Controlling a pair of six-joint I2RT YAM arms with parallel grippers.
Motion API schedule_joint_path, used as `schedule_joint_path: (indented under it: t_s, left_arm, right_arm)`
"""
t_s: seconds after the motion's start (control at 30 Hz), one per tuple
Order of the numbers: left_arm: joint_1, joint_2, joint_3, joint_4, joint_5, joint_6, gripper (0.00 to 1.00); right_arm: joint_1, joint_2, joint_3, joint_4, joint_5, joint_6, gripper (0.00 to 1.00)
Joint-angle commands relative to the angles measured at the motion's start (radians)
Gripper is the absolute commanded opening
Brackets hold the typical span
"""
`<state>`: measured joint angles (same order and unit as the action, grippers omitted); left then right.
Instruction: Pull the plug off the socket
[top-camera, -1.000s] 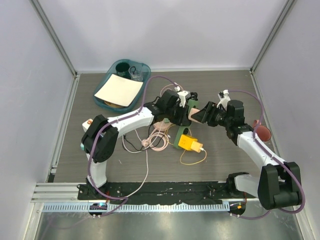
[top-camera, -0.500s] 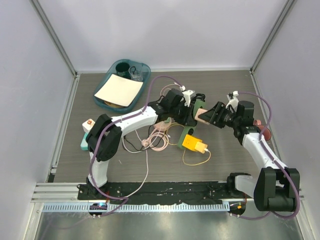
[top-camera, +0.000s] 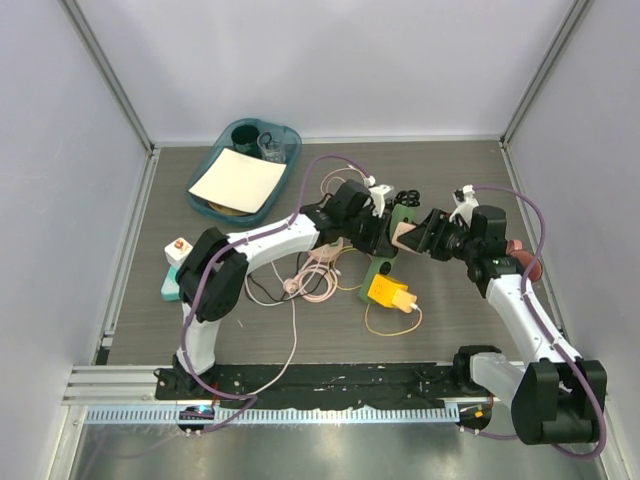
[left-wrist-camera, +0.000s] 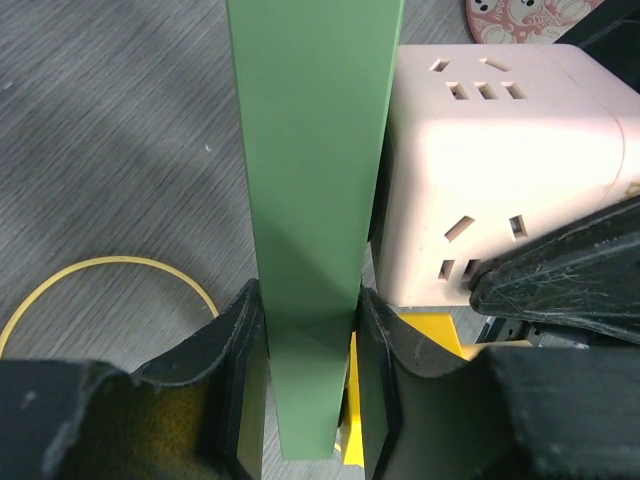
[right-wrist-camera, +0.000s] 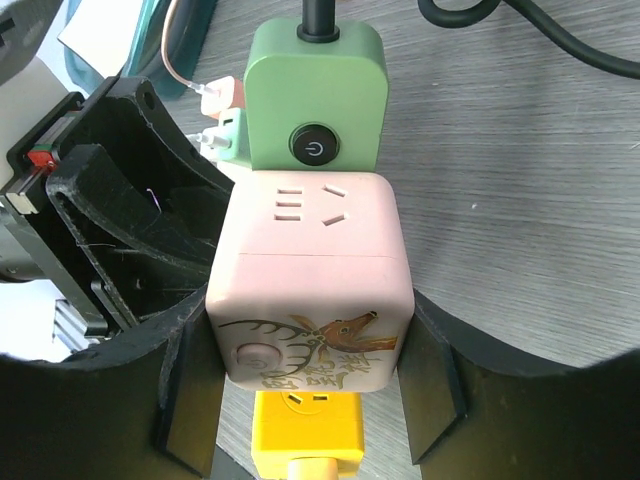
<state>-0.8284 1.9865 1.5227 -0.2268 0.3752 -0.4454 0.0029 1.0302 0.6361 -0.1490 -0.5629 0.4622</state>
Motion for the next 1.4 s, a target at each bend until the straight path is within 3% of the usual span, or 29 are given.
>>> schedule_joint_path:
  t_s: [0.0, 0.1, 0.23, 0.33, 0.47, 0.6, 0.8, 0.97, 1.03, 1.17, 1.37]
  left_arm:
    - [0.064, 0.028, 0.017, -0.106, -0.171, -0.012, 0.0]
    - [0.064, 0.028, 0.019, -0.106, -0.173, -0.013, 0.0]
    - [0.064, 0.023, 0.013, -0.103, -0.179, -0.007, 0.0]
    - [0.064, 0.023, 0.013, -0.101, -0.18, -0.001, 0.0]
    - [0.068, 0.032, 0.033, -0.124, -0.183, -0.013, 0.0]
    - [0.086, 0.046, 0.067, -0.143, -0.122, -0.048, 0.0]
    - [0.089, 0.038, 0.064, -0.157, -0.17, -0.029, 0.0]
    - [0.089, 0.057, 0.045, -0.143, -0.173, -0.021, 0.0]
    - [0.089, 0.057, 0.048, -0.147, -0.189, -0.016, 0.0]
    - [0.094, 0.072, 0.059, -0.154, -0.171, -0.024, 0.0]
    - [0.097, 0.136, 0.103, -0.192, -0.157, -0.036, 0.0]
  right_arm:
    - [-0.009, -0.091, 0.082, -0.007, 0.09, -0.082, 0.05]
    - [-0.009, -0.108, 0.077, -0.009, 0.091, -0.086, 0.03]
    - [-0.023, -0.075, 0.03, 0.206, -0.127, 0.131, 0.03]
    - [-0.04, 0.01, 0.071, 0.207, -0.17, 0.15, 0.03]
    - [-0.041, 0.051, 0.141, 0.076, -0.12, 0.002, 0.02]
    - [0.041, -0.044, 0.155, -0.03, 0.079, -0.127, 0.01]
    - [0.083, -0.09, 0.139, -0.041, 0.127, -0.119, 0.01]
    - [0.01, -0.006, 0.206, -0.055, -0.069, -0.047, 0.01]
    - [-0.075, 0.013, 0.217, -0.052, -0.118, -0.034, 0.01]
    - [-0.087, 0.011, 0.203, -0.138, 0.044, -0.073, 0.01]
    - [-0.04, -0.085, 0.194, -0.185, 0.147, -0.059, 0.01]
